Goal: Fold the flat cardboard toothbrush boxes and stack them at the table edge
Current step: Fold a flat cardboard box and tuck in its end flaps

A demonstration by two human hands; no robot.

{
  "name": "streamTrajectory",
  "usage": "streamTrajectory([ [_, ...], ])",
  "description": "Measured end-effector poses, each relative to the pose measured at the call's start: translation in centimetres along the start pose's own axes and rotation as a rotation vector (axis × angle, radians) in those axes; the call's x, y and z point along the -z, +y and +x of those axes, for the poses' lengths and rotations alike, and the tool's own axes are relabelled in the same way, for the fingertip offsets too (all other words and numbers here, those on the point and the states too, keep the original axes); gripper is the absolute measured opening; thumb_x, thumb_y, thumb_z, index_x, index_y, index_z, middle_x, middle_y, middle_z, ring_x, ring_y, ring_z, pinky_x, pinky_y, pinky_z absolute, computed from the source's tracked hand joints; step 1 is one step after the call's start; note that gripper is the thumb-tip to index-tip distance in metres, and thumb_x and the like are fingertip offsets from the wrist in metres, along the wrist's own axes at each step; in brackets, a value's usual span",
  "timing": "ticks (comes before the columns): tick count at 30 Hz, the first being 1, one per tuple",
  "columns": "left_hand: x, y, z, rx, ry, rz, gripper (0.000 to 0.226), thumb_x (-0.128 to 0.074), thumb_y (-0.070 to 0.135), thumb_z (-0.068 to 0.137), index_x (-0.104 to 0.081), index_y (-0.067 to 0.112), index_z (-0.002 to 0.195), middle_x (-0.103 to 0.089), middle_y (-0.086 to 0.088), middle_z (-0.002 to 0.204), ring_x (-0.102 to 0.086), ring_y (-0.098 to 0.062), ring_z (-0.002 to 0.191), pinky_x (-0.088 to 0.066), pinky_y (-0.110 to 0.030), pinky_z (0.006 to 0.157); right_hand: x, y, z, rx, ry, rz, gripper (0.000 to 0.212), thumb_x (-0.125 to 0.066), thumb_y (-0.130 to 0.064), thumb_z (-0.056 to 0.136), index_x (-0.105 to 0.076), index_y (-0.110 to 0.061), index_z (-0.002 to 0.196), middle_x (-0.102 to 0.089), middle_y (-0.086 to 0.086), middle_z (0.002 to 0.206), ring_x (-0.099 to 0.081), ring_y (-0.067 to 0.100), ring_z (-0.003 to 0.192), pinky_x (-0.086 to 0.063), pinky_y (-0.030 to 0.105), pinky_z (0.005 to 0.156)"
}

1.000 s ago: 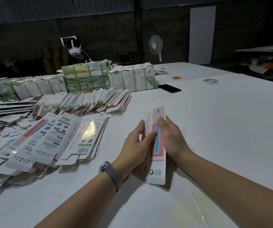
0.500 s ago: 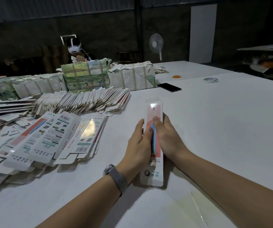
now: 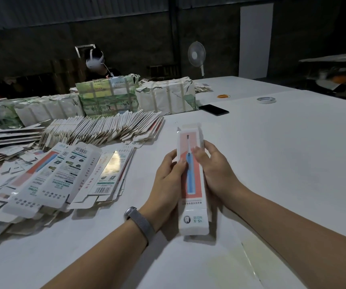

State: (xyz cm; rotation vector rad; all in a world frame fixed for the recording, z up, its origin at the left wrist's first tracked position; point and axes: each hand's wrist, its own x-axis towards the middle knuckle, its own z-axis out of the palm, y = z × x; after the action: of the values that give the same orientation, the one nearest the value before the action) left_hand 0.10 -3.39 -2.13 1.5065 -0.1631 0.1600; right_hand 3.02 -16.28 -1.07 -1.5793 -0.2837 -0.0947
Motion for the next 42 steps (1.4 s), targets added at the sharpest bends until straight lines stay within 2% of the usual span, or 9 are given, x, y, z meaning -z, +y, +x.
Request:
streamTrajectory([
  [6,0.9,-0.2,0.5,-0.007,0.057,-0.057,0.031,-0.05,0.045,0.101,-0.053,0.021,0.121,-0.075,0.003,0.079,-0.075,-0.017,0.07,-0.058,-0.023,0.06,-0.2,0.0,-0.8,-0.004,-0.177,0.014,0.03,-0.048,-0.042,0.102,-0.057,-0.028,0.127,-0.075,0.001,0.101,-0.076,0.022,0.088,-0.062,0.036,0.079],
  [10,1.0,-0.5,0.8,-0.001,0.058,-0.092,0.041,-0.051,0.057,0.089,-0.047,0.039,0.126,-0.077,-0.002,0.087,-0.076,-0.023,0.074,-0.06,-0.031,0.064,-0.2,-0.1,-0.9,-0.014,-0.229,0.028,0.021,-0.048,-0.039,0.103,-0.06,-0.033,0.119,-0.076,-0.002,0.098,-0.076,0.023,0.087,-0.062,0.03,0.075],
  [19,1.1,-0.3,0.8,-0.046,0.092,-0.099,0.026,-0.047,0.045,0.102,-0.05,0.035,0.126,-0.076,0.0,0.083,-0.075,-0.019,0.071,-0.059,-0.028,0.063,-0.1,-0.4,-1.1,0.011,-0.28,0.045,0.018,-0.045,-0.039,0.104,-0.059,-0.041,0.115,-0.076,-0.004,0.099,-0.075,0.021,0.09,-0.06,0.026,0.073],
  [24,1.1,0.0,0.9,-0.064,0.1,-0.062,0.027,-0.044,0.029,0.108,-0.052,0.022,0.133,-0.077,0.001,0.091,-0.074,-0.017,0.076,-0.058,-0.027,0.065,-0.2,0.0,-1.0,-0.004,-0.23,0.058,0.028,-0.049,-0.038,0.102,-0.056,-0.03,0.128,-0.076,-0.004,0.1,-0.075,0.021,0.09,-0.061,0.034,0.081],
  [28,1.0,0.2,0.9,-0.05,0.082,-0.018,0.031,-0.043,0.031,0.108,-0.049,0.023,0.138,-0.076,0.002,0.089,-0.074,-0.015,0.075,-0.058,-0.027,0.067,-0.2,0.1,-0.8,-0.026,-0.149,0.093,0.042,-0.05,-0.044,0.099,-0.035,-0.043,0.138,-0.075,-0.006,0.094,-0.076,0.017,0.084,-0.06,0.027,0.069],
  [33,1.0,0.2,0.8,-0.027,0.057,-0.027,0.016,-0.045,0.031,0.107,-0.054,0.039,0.119,-0.077,0.003,0.085,-0.074,-0.014,0.074,-0.059,-0.027,0.067,-0.2,0.0,-0.7,-0.006,-0.123,0.125,0.029,-0.047,-0.032,0.104,-0.047,-0.038,0.132,-0.076,-0.009,0.089,-0.075,0.016,0.08,-0.058,0.023,0.063],
  [35,1.1,0.3,0.9,-0.023,0.043,-0.021,0.02,-0.046,0.031,0.107,-0.054,0.034,0.125,-0.077,0.002,0.086,-0.074,-0.014,0.074,-0.058,-0.027,0.066,-0.2,-0.2,-0.8,-0.013,-0.122,0.13,0.025,-0.046,-0.029,0.105,-0.051,-0.033,0.13,-0.075,-0.007,0.084,-0.075,0.016,0.076,-0.057,0.022,0.062],
  [39,1.3,0.3,0.8,-0.014,0.019,-0.015,0.031,-0.046,0.03,0.108,-0.052,0.022,0.136,-0.076,-0.001,0.089,-0.074,-0.017,0.075,-0.058,-0.029,0.066,-0.1,-0.5,-0.9,-0.047,-0.125,0.148,0.016,-0.047,-0.031,0.104,-0.054,-0.034,0.118,-0.073,0.012,0.088,-0.072,0.023,0.073,-0.062,0.04,0.071],
  [42,1.3,0.4,0.6,-0.017,-0.016,0.025,0.028,-0.045,0.031,0.108,-0.054,0.025,0.133,-0.076,0.002,0.087,-0.075,-0.017,0.075,-0.058,-0.026,0.065,0.0,-0.4,-0.5,-0.064,-0.082,0.162,0.005,-0.05,-0.029,0.103,-0.054,-0.028,0.106,-0.068,0.018,0.081,-0.064,0.032,0.074,-0.052,0.054,0.08],
])
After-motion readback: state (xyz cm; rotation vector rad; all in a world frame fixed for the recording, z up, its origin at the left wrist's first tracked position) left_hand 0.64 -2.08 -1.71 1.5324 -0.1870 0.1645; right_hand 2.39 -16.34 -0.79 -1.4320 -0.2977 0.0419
